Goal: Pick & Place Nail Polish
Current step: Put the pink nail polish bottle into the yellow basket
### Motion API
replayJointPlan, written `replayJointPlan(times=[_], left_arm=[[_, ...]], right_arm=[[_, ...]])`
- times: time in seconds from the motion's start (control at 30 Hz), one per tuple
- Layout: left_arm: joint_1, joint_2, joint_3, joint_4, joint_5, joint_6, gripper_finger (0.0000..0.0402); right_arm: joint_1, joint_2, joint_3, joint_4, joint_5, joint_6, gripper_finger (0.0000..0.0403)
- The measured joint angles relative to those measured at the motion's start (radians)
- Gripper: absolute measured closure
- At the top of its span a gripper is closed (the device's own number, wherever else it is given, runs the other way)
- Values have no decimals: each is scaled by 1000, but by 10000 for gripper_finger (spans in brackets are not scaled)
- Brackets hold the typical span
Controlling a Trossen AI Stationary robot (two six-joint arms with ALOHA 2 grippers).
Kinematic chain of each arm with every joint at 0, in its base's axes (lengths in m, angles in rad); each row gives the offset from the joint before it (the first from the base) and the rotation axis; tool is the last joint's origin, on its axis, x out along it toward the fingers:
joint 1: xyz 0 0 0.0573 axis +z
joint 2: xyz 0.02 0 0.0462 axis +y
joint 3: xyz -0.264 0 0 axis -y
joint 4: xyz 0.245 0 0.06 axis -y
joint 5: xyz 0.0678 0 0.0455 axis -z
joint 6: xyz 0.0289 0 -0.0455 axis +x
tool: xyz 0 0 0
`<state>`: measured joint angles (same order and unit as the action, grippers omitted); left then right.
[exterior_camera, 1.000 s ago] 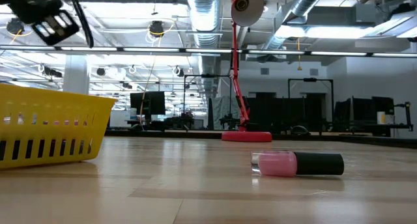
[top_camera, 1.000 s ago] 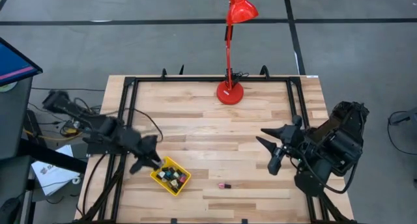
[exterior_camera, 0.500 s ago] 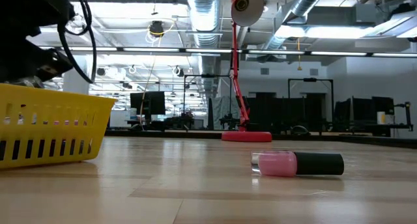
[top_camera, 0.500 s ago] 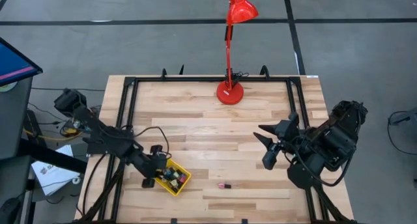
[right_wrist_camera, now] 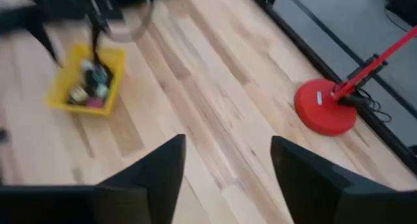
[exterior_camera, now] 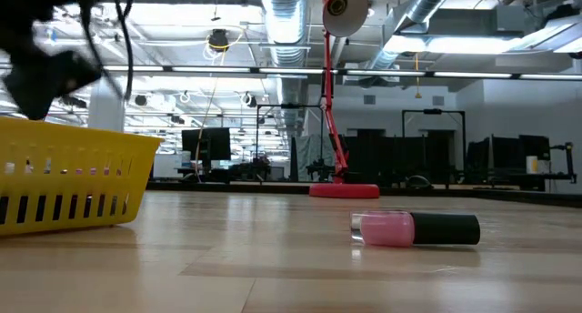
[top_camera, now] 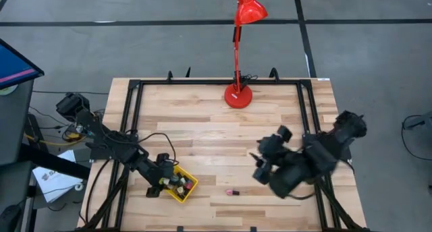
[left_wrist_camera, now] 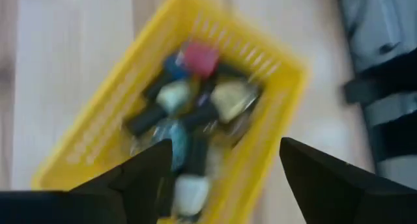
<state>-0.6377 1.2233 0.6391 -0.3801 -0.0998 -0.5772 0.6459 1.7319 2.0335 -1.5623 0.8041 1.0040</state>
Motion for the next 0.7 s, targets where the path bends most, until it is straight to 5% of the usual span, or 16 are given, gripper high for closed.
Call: replayJointPlan(times=[0.13,0.4,0.7], left_arm=[[4,-93,50,-2,-30,21,125],[5,-433,99,-5,-247,85,191],[-17,-865,101,-6,-385,345,277]], right_arm=[[-49,84,0,22,-112,-96,164],[-139,265,0,178,-449,-344,169],[-158,457,-1,411,-721,-481,170]])
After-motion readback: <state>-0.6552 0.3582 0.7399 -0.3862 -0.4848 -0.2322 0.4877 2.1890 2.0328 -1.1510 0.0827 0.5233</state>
